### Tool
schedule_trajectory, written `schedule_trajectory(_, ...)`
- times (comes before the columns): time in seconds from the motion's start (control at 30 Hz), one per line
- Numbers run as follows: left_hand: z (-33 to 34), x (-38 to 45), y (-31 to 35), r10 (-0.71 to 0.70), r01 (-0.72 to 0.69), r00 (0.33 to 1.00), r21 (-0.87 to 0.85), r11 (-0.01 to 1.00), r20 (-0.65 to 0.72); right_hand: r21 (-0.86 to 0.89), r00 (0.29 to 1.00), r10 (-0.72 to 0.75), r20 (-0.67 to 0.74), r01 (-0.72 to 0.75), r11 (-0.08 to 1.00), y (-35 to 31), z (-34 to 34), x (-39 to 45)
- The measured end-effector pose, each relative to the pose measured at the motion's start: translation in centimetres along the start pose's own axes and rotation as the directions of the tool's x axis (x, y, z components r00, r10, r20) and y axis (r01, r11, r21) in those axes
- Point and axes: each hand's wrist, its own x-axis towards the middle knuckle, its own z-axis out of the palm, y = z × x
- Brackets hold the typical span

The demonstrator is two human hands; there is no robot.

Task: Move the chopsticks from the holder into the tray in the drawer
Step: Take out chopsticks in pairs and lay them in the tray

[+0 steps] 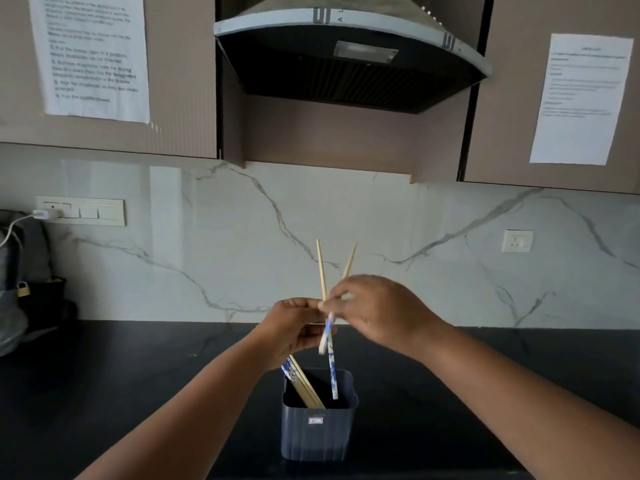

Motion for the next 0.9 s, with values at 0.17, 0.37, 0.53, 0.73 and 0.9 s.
schedule_trajectory(0.17, 2.6, 1.6, 0.7, -0.073, 0.078, 0.993, -0.043, 0.996, 0.095, -0.168, 0.939, -0.325, 0.108, 0.34, 0.925, 2.4, 0.4, -5.6)
schedule_trajectory(0.37, 5.6, 2.6, -0.1, -0.151, 0.148, 0.979, 0.037, 0.988, 0.136, -0.157, 0.913, -0.399, 0.086, 0.408, 0.899, 5.2, 1.1, -9.4)
schedule_trajectory(0.53, 7.1, 3.0, -1.0, -0.157, 0.149, 0.98, 0.07, 0.986, 0.121, -0.164, 0.922, -0.386, 0.037, 0.387, 0.908, 6.0, 1.9, -9.9)
schedule_trajectory(0.73, 6.6, 2.8, -1.5, -0.159, 0.147, 0.98, 0.098, 0.984, 0.123, -0.155, 0.928, -0.371, -0.006, 0.366, 0.918, 5.7, 3.6, -10.3)
schedule_trajectory(0.9, 5.0, 2.7, -2.1, -0.069, 0.073, 0.997, 0.107, 0.992, -0.038, 0.03, 0.98, 0.187, -0.063, -0.186, 0.982, 4.5, 4.7, -9.4)
